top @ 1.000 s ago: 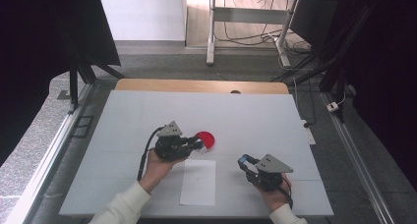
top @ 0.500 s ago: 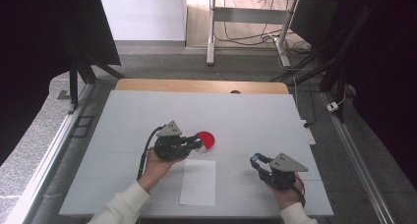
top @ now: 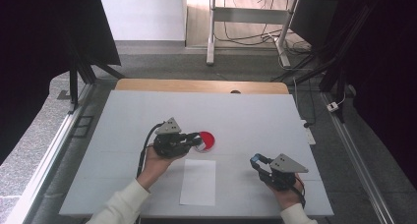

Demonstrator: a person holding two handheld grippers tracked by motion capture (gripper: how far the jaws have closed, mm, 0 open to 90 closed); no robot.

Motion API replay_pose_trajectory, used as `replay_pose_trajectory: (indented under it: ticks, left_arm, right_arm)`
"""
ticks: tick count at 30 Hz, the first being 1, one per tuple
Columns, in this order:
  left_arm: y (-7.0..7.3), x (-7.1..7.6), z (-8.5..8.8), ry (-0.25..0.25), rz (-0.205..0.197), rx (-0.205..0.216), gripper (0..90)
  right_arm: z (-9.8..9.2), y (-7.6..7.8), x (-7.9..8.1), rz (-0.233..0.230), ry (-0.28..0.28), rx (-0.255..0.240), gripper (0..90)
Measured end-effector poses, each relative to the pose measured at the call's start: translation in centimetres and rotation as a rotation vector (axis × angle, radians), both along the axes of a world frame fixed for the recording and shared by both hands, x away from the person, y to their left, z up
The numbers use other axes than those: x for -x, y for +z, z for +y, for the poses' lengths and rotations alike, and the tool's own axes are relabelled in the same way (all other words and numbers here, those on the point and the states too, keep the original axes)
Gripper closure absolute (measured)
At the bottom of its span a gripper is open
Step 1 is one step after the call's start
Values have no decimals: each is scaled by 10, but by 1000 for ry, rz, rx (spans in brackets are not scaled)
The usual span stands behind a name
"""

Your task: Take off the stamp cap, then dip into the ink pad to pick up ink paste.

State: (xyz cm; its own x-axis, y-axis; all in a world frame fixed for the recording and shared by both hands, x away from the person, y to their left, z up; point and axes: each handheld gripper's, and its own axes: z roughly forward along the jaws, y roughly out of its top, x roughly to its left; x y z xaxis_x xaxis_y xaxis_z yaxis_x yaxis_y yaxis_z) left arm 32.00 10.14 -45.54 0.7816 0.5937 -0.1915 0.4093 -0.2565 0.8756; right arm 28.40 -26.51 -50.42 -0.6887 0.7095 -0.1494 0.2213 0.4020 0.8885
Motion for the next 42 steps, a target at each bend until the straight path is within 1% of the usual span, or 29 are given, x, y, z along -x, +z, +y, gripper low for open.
replay_pose_trajectory:
  ticks: [4,11,15,21,28,32,34,35,37,39,42]
  left_arm:
    - [0,-2,0,-3,-1,-5,750]
    - [-1,-6,-1,8,0,-11,750]
    - [0,-10,-2,15,-5,-17,750]
    - [-2,-18,-5,21,3,-23,750]
    - [-5,-27,-10,27,-5,-59,750]
    - [-8,-33,-9,32,11,-64,750]
    - [-8,-36,-10,33,17,-81,750]
    - [-8,-39,-12,33,18,-87,750]
    - [-9,-42,-14,32,24,-80,750]
    - [-10,-44,-17,32,27,-82,750]
    - [-14,-49,-19,34,30,-98,750]
  right_arm:
    - [0,0,0,0,-1,3,655]
    - [1,-1,-1,-2,0,7,655]
    - [2,-1,-1,-1,0,10,655]
    - [2,-1,-1,-4,-2,11,655]
    - [3,-2,-2,-1,-1,15,655]
    - [2,-1,-1,-6,-14,14,655]
    - [2,-1,0,-8,-20,9,655]
    - [2,-1,1,-9,-19,9,655]
    - [3,0,1,-12,-16,18,655]
    - [3,-1,0,-9,-15,16,655]
    - [3,-1,0,-9,-15,15,655]
